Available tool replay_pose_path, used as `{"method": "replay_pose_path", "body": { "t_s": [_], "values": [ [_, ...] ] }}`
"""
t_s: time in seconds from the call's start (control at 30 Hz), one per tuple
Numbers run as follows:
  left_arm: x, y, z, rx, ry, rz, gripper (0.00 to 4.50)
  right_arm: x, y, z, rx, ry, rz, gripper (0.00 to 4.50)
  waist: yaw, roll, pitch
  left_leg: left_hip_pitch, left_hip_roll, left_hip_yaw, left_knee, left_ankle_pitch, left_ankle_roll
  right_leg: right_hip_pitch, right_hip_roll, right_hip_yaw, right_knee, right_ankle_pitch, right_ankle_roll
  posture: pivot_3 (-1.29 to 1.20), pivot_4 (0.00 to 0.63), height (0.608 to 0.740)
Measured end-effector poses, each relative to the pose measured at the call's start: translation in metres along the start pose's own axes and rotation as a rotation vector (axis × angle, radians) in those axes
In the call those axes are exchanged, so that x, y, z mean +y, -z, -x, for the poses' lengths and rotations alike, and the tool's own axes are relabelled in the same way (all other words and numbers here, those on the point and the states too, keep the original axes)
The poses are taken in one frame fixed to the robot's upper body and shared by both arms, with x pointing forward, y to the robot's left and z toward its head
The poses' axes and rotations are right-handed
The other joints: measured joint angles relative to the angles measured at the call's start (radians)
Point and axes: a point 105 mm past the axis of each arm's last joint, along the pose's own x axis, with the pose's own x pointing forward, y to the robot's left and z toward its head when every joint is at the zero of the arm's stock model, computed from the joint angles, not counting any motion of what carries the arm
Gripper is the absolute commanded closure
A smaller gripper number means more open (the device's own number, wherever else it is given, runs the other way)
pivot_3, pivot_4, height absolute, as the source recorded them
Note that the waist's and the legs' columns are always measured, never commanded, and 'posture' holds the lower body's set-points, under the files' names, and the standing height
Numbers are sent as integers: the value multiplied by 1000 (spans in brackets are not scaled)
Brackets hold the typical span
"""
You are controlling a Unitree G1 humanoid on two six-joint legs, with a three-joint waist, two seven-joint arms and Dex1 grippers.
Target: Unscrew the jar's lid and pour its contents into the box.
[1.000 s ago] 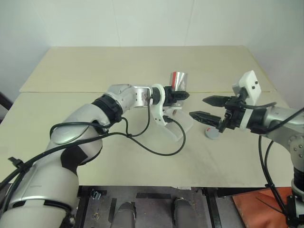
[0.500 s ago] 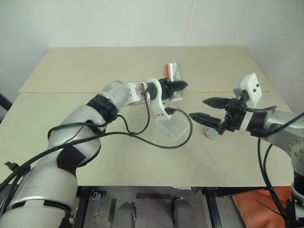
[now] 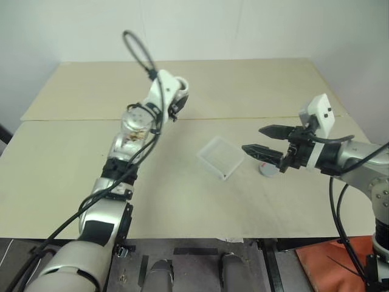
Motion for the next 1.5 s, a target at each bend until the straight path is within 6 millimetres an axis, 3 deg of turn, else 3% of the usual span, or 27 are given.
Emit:
{"method": "replay_pose_path", "body": {
  "t_s": [0.23, 0.53, 0.8, 0.93, 1.2, 1.33, 1.5],
  "values": [
    [-18, 30, 20, -43, 44, 121, 2553, 2, 0, -2, 2, -16, -3, 55, 0, 0, 0, 1, 0, 0, 0, 0, 0, 1, 0, 0, -1, 0, 0, 0, 150, 740],
    [-39, 57, 27, -32, 77, 129, 2553, 4, 0, -3, 7, -22, -4, 55, 0, 0, 0, 1, 0, 0, 0, 0, 0, 1, 0, 0, -1, 0, 0, 0, 150, 740],
    [-34, 68, 35, -10, 79, 93, 6, 9, 5, -4, 19, -40, -15, 0, 1, 0, 0, 1, 0, 0, 0, 0, 0, 1, 0, 0, -1, 0, 0, 0, 150, 740],
    [-30, 71, 48, 6, 96, 70, 6, 7, 9, -1, 43, -28, -11, 0, 0, 0, 0, 1, 0, 0, 0, 0, 0, 1, 0, 0, -1, 0, 0, 0, 150, 740],
    [-8, 51, 114, 82, 217, 15, 6, -2, 21, 9, 102, 0, -7, 0, -1, 1, -1, 3, 1, 1, -1, 0, 1, 1, 1, 0, 0, 0, -1, 0, 150, 740],
    [-9, 38, 145, 135, 364, 21, 6, -4, 23, 12, 107, 1, -3, 0, 1, 1, -1, 2, 2, 1, -2, -1, 1, 1, 1, 0, -1, 0, -1, 0, 150, 740],
    [11, -9, 183, 86, 535, -81, 6, -8, 26, 22, 120, 5, 9, 0, 2, 1, -1, 3, 2, 2, -3, -1, 1, 1, 1, 0, -3, -1, -2, 0, 150, 740]
  ]
}}
